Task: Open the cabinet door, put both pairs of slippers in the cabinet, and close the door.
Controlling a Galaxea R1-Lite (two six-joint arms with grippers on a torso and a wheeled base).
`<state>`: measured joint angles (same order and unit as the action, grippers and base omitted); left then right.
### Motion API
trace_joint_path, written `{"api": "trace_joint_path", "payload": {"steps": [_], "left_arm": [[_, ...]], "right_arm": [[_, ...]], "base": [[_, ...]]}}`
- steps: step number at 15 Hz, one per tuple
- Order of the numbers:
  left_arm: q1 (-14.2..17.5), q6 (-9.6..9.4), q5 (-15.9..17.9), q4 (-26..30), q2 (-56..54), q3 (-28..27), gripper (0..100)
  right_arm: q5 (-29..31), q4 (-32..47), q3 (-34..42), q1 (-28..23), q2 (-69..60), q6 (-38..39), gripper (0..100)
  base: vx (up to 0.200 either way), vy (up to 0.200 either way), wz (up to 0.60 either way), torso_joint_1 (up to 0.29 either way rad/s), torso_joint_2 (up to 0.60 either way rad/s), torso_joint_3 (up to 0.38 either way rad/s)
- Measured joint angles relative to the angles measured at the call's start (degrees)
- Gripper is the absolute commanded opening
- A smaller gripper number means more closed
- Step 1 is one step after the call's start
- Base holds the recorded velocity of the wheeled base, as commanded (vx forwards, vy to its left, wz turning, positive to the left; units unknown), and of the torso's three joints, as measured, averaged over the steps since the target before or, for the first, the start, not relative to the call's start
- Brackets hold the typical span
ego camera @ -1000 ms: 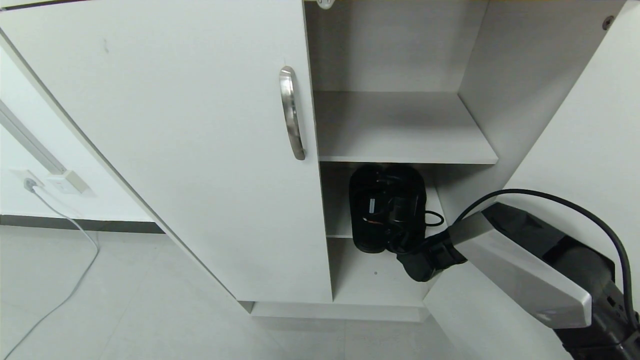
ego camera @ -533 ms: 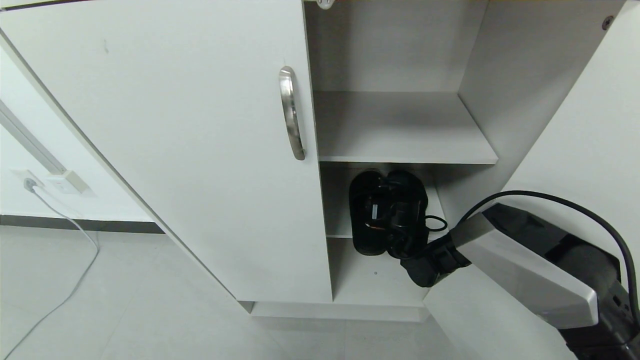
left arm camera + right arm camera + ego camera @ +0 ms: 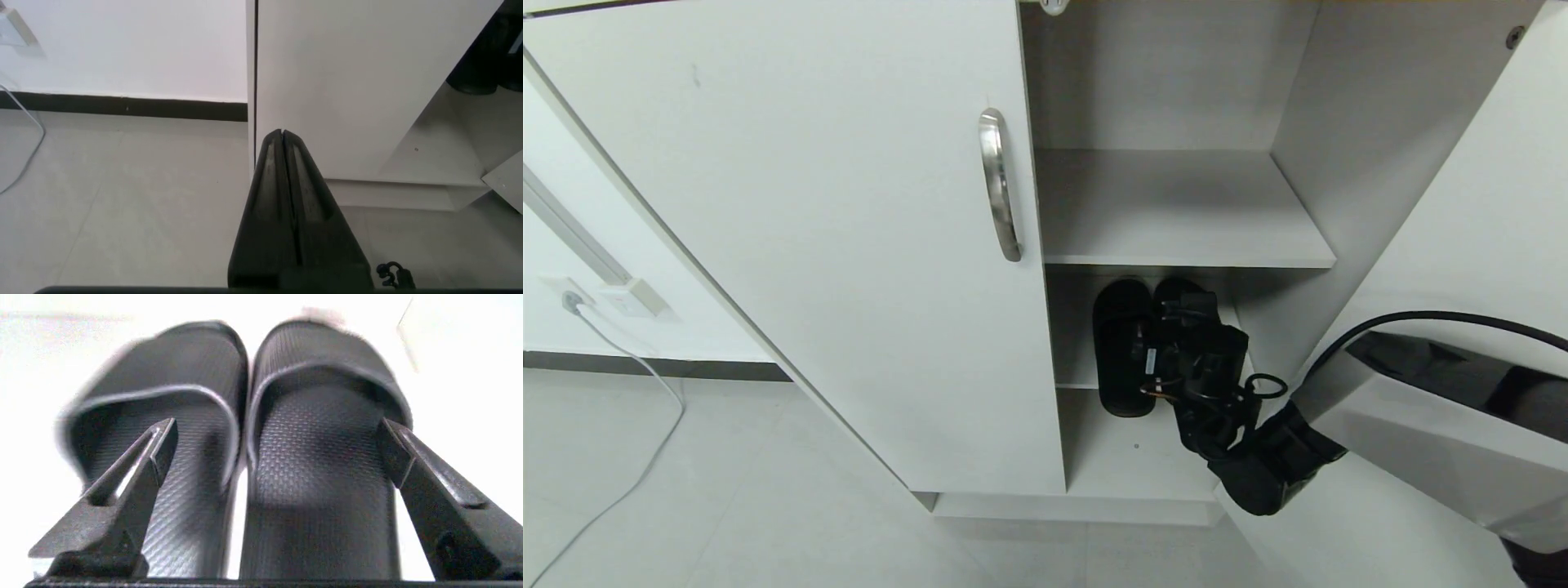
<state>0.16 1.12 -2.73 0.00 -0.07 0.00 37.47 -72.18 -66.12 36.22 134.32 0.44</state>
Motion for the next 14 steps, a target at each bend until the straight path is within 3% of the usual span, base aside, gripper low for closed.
{"api": "trace_joint_path", "payload": {"steps": [5, 9, 14], "left_arm": [[0.0, -0.15, 0.2, 0.0, 0.0, 0.0, 0], [0.0, -0.2, 0.2, 0.0, 0.0, 0.0, 0], [-0.02, -0.22, 0.22, 0.02, 0.0, 0.0, 0]], "right_arm": [[0.05, -9.03, 12.68, 3.41, -5.4, -0.39, 100], [0.0, -10.31, 15.85, 5.16, -7.25, -1.99, 100], [-0.01, -10.12, 15.85, 5.6, -7.77, -2.32, 100]], "base": [[0.0, 0.0, 0.0, 0.0, 0.0, 0.0], [0.0, 0.0, 0.0, 0.0, 0.0, 0.0], [-0.2, 0.0, 0.0, 0.005, 0.0, 0.0]]}}
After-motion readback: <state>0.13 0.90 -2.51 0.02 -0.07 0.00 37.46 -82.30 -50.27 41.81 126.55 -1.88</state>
